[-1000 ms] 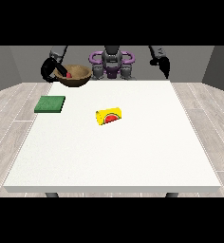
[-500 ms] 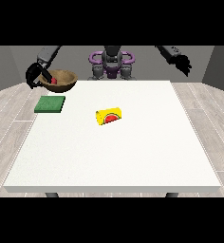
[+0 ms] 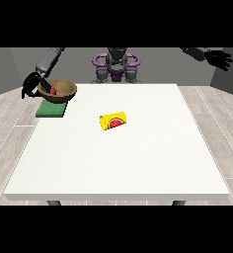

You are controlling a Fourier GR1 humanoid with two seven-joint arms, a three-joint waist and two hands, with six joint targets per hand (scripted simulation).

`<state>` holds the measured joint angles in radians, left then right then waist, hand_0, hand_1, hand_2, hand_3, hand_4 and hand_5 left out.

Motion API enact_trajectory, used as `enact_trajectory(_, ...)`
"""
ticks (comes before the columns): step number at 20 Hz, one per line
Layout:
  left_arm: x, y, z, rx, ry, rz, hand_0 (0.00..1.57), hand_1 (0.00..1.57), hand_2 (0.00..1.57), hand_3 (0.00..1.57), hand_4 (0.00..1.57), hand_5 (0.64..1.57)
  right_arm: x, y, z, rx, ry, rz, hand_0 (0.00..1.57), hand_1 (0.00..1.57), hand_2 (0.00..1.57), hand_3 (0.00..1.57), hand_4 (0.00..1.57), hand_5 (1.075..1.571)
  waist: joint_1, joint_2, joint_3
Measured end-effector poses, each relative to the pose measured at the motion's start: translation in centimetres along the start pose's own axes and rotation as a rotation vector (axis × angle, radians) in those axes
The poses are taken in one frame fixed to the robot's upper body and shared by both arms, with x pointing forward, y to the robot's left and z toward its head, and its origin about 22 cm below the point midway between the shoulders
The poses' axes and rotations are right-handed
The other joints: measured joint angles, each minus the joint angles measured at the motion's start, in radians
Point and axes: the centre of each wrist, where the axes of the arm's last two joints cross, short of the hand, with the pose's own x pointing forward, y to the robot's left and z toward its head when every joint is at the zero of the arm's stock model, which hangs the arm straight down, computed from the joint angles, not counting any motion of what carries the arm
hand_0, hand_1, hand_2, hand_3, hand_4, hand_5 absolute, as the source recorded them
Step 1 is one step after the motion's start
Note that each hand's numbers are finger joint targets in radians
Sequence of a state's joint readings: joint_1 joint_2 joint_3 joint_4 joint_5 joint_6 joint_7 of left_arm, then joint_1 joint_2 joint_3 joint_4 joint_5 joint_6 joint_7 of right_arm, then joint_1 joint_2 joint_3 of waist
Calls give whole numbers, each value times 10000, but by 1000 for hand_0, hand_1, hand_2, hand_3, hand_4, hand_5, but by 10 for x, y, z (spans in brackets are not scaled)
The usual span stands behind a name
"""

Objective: Pick the cup and pour the ball into the bowl, then pick the bowl and place it on the pad

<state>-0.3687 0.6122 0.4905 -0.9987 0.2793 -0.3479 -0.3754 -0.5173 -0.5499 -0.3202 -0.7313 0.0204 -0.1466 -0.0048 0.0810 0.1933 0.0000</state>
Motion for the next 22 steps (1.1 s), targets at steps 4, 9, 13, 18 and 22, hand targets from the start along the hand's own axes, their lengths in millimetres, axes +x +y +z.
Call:
enact_trajectory(4, 5, 17, 2, 92, -386, -30, 0, 0, 0, 0, 1186, 1557, 3, -12, -5, -660, 66, -425, 1549, 1549, 1571, 1036, 0, 1560, 61, 356, -1)
enact_trajectory(9, 15, 16, -5, -7, -713, -34, 0, 0, 0, 0, 1174, 1549, -2, -30, -10, -1270, 366, -280, 420, 420, 562, 917, 0, 1518, 195, 674, 4)
enact_trajectory(13, 17, 17, -6, -55, -739, -17, 0, 0, 0, 0, 1178, 1550, 4, -41, -15, -1024, 530, -464, 0, 0, 184, 118, 0, 1392, 263, 693, 7)
enact_trajectory(18, 13, -22, -12, -817, -332, 187, 0, 0, 0, 0, 902, 1559, 10, -49, -20, -779, 941, -387, 0, 0, 0, 0, 0, 1354, 377, 87, 14)
enact_trajectory(22, -11, -56, 0, -1182, 895, 291, 0, 0, 0, 0, 902, 1559, 21, -41, -22, -59, 1271, -110, 0, 0, 0, 0, 476, 1434, 194, -1319, 7)
